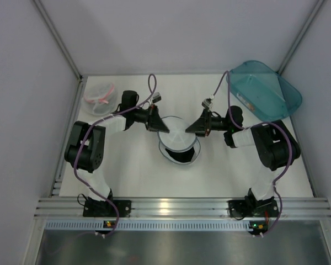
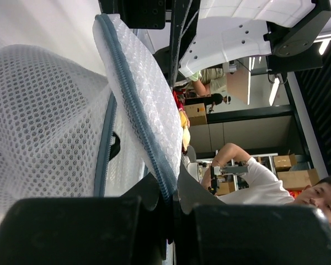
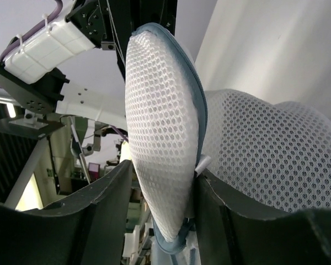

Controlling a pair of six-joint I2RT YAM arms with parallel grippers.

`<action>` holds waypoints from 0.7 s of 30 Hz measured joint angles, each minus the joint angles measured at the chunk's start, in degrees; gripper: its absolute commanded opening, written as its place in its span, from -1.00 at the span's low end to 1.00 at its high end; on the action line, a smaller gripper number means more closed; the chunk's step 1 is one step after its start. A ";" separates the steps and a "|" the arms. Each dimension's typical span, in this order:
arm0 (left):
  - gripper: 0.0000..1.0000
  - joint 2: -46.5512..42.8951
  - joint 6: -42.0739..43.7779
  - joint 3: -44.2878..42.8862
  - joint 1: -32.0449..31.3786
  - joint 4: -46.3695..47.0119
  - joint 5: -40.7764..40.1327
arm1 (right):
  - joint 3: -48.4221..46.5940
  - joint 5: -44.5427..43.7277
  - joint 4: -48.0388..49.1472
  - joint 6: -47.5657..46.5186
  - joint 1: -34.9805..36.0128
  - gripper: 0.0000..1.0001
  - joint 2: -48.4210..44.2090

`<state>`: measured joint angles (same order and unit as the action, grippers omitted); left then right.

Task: Place the bra in the laundry bag and zip it closed
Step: Close the laundry bag at the center of the board.

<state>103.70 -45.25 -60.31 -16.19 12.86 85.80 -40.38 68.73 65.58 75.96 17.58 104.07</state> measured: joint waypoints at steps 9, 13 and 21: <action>-1.00 -0.66 -0.02 1.55 0.90 0.02 0.22 | 0.26 -1.60 -11.10 -9.09 0.00 -0.12 -2.71; -1.00 -2.32 0.07 5.62 0.94 0.04 -0.07 | 0.26 -1.44 -13.42 -10.62 0.00 -0.31 -2.84; -0.18 -2.71 0.74 7.78 1.42 0.22 -0.83 | 0.26 -1.07 -15.87 -11.80 0.07 -1.00 -4.33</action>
<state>100.99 -44.51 -52.53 -14.76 13.08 84.97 -40.12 67.66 49.71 64.16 17.65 99.74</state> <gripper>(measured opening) 0.285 0.057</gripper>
